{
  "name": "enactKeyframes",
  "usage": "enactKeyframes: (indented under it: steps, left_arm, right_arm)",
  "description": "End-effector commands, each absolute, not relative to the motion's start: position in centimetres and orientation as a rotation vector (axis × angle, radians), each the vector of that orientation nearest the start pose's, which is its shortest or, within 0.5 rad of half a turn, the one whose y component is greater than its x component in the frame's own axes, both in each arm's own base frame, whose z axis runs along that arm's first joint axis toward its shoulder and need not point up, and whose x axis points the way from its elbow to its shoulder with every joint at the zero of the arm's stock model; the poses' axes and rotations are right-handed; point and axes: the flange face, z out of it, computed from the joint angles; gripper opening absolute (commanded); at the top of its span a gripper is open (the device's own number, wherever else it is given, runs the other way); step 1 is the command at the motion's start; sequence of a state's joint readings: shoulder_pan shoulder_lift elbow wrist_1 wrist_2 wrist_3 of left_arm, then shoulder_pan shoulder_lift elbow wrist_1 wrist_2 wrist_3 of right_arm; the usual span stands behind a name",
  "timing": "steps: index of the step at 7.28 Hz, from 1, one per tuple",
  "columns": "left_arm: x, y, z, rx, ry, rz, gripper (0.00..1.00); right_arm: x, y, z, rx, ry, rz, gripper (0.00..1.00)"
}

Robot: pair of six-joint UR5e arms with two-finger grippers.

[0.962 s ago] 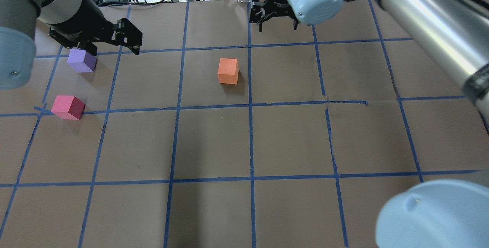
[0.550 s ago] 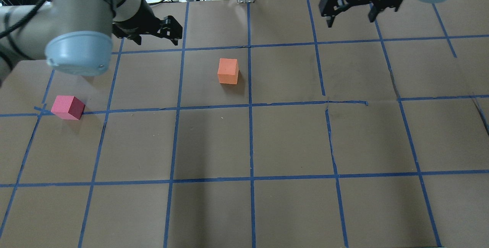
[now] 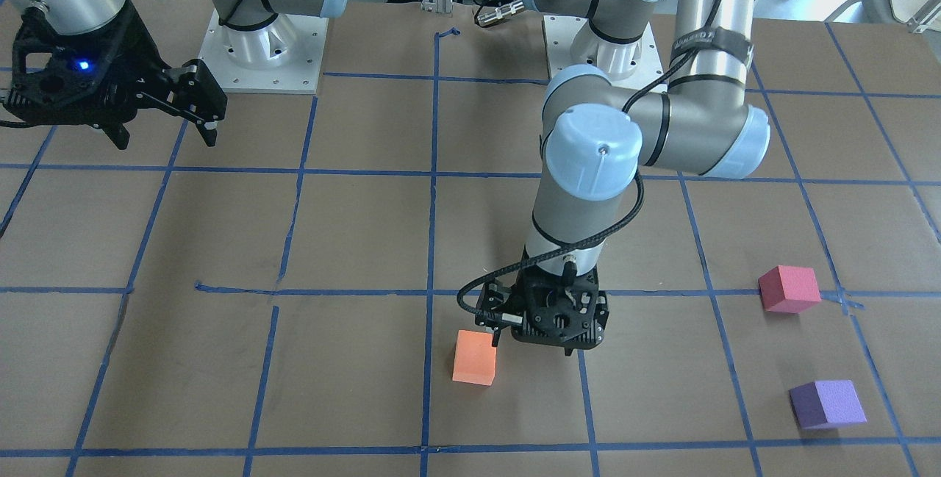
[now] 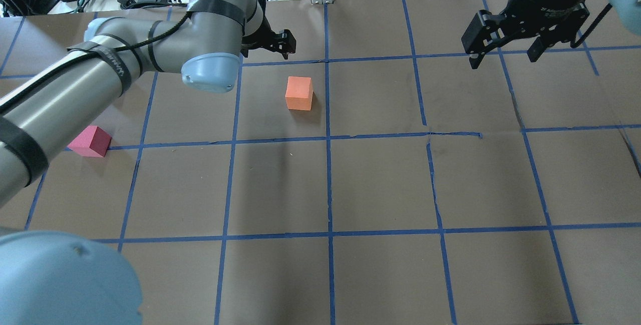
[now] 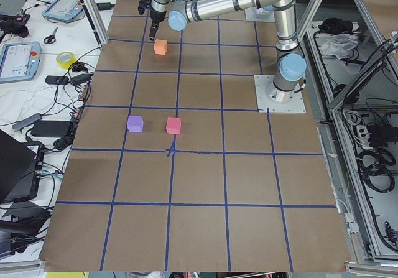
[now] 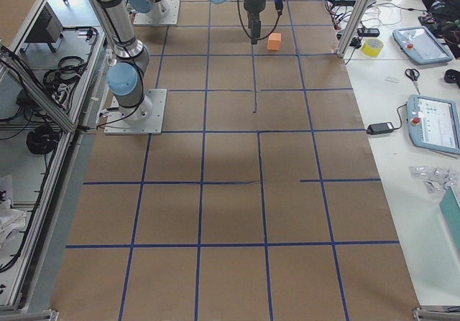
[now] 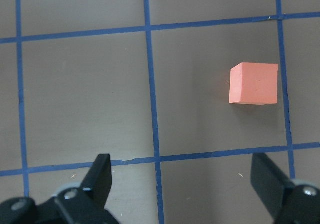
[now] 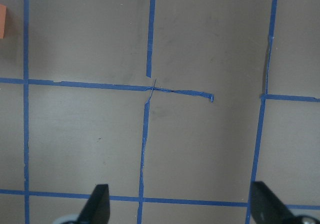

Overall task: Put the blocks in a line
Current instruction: 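Lower the left gripper onto the orange cube and grasp it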

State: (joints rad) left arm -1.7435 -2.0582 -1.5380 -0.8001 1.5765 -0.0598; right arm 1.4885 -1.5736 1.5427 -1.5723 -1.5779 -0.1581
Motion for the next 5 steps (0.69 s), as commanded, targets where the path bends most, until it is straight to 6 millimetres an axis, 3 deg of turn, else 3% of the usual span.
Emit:
enactKeyframes:
  steps: [1, 3, 5]
  left_arm:
    - [-27.3, -65.3, 25.0, 0.132, 3.15, -0.462, 1.0]
    - [-29.1, -64.9, 22.1, 0.026, 3.179, -0.395, 1.0]
    - [-29.7, -64.6, 19.8, 0.054, 3.165, -0.359, 1.0]
  right_arm:
    - [9.2, -49.9, 50.2, -0.125, 3.145, -0.038, 1.0]
    - [9.4, -50.2, 51.4, -0.111, 3.143, -0.127, 1.0]
    - [9.4, -50.7, 51.4, -0.106, 3.146, -0.185, 1.0]
